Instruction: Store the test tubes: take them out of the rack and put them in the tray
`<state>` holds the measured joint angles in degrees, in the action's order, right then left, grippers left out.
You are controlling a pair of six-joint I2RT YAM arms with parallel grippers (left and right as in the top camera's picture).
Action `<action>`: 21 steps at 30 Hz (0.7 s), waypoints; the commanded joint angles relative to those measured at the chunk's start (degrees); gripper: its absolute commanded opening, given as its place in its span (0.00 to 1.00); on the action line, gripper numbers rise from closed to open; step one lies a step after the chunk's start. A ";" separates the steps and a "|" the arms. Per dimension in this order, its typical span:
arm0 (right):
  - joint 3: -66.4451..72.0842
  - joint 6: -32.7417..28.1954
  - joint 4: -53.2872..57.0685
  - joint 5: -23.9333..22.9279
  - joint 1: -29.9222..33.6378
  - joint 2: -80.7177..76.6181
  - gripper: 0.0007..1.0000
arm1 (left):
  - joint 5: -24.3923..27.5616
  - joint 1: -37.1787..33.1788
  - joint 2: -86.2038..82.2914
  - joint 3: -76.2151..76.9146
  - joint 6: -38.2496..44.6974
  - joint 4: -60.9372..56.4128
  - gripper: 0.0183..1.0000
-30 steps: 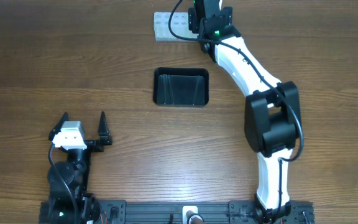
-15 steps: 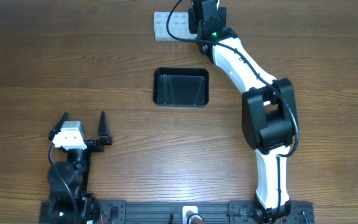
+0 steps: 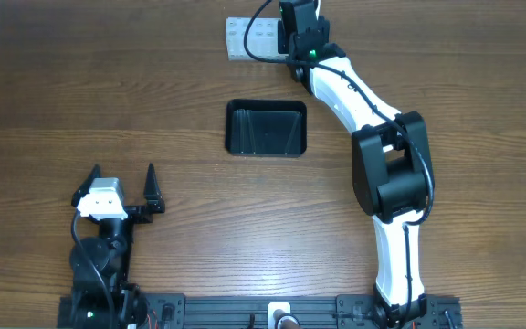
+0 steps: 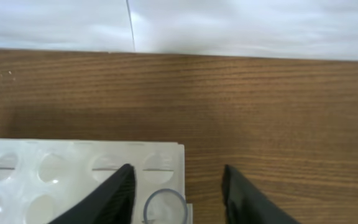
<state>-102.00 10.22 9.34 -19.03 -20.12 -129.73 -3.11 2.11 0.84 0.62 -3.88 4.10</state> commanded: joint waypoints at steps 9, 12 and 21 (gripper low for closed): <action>0.00 0.90 -1.03 0.13 -0.68 -0.68 0.21 | 0.74 -0.37 -0.50 -0.28 0.46 -0.07 1.00; 0.00 0.90 -1.73 0.13 -0.98 -0.68 0.18 | 0.74 -0.37 -0.50 -0.28 0.46 -0.07 1.00; 0.00 0.87 -2.78 0.11 -2.05 -0.68 0.14 | 0.74 -0.37 -0.52 -0.28 0.46 -0.07 1.00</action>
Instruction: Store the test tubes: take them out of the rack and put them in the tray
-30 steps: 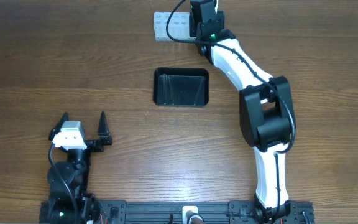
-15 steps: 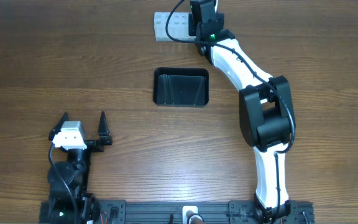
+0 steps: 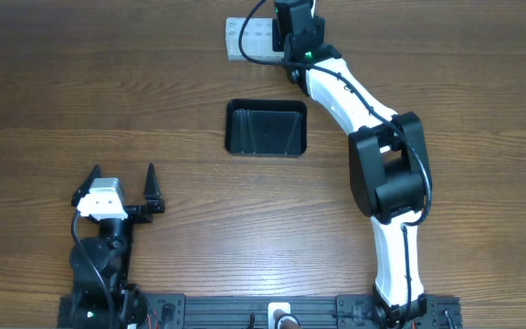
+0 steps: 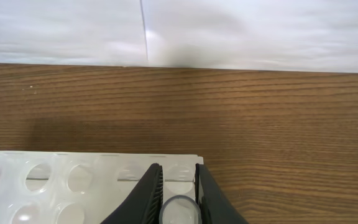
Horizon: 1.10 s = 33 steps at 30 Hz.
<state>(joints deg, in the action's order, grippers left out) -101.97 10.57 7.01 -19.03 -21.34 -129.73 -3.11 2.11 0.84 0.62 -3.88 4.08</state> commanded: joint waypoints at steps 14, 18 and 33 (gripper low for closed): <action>-0.02 0.50 1.20 0.04 -1.16 9.79 0.12 | 0.74 -0.37 -0.50 -0.28 0.46 -0.04 1.00; -0.02 0.50 1.44 -1.60 -1.73 15.76 0.11 | 0.74 -0.37 -0.50 -0.28 0.46 -0.04 1.00; 0.00 6.25 26.73 -0.15 -6.27 28.11 0.06 | 0.74 -0.37 -0.50 -0.28 0.46 -0.04 1.00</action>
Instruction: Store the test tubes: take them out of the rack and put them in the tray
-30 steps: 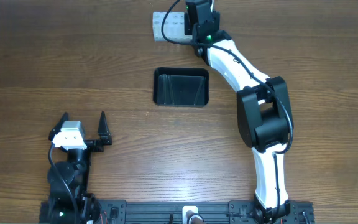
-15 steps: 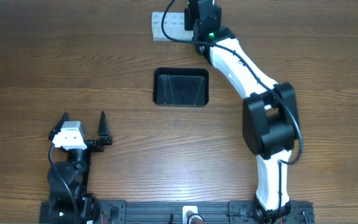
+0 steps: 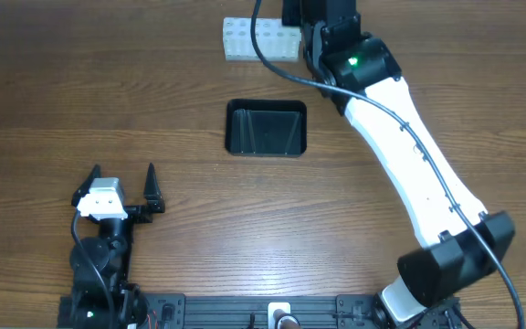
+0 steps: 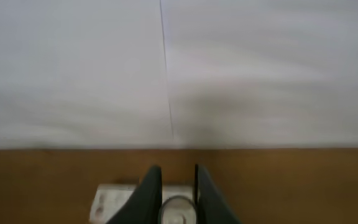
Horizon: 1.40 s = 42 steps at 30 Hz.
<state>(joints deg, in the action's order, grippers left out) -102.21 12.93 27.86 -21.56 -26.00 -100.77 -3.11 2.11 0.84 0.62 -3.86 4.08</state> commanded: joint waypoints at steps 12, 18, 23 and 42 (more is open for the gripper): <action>0.33 12.37 19.74 17.53 -1.97 -13.18 0.05 | 0.74 -0.37 -0.50 -0.28 0.44 -0.04 1.00; 0.33 12.41 19.80 20.26 -1.97 -19.37 0.05 | 0.74 -0.37 -0.50 -0.28 0.44 -0.04 1.00; 0.33 13.22 19.76 20.22 -1.99 -21.92 0.04 | 0.74 -0.37 -0.50 -0.28 0.44 -0.04 1.00; 0.33 14.95 21.20 20.24 -2.54 -26.95 0.07 | 0.74 -0.37 -0.50 -0.28 0.44 -0.04 1.00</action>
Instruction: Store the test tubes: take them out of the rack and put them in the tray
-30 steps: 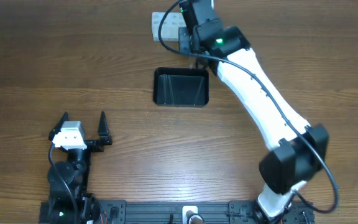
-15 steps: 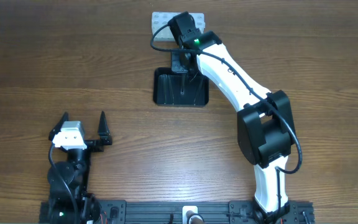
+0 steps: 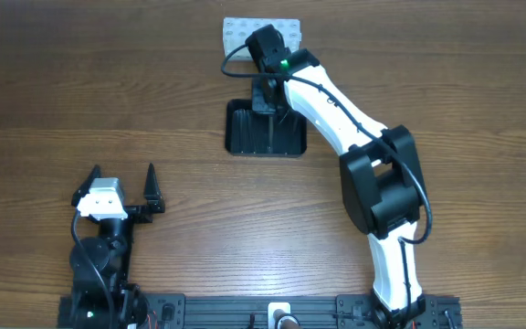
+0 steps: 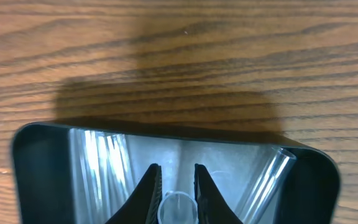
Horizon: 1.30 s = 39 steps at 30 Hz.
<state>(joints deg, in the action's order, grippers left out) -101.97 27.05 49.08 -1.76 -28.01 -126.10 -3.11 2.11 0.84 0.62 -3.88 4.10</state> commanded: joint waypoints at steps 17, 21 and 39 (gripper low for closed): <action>0.07 -13.33 1.44 0.37 0.66 13.03 0.46 | 0.74 -0.37 -0.50 -0.28 0.46 -0.07 1.00; 0.09 -18.53 0.15 0.42 4.02 23.98 0.56 | 0.74 -0.37 -0.50 -0.28 0.46 -0.07 1.00; 35.85 -34.01 -11.65 0.37 24.96 77.37 0.84 | 0.74 -0.37 -0.50 -0.28 0.46 -0.07 1.00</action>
<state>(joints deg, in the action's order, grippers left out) -75.05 -2.92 40.27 -1.58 -5.02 -56.60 -3.11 2.11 0.84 0.62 -3.88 4.08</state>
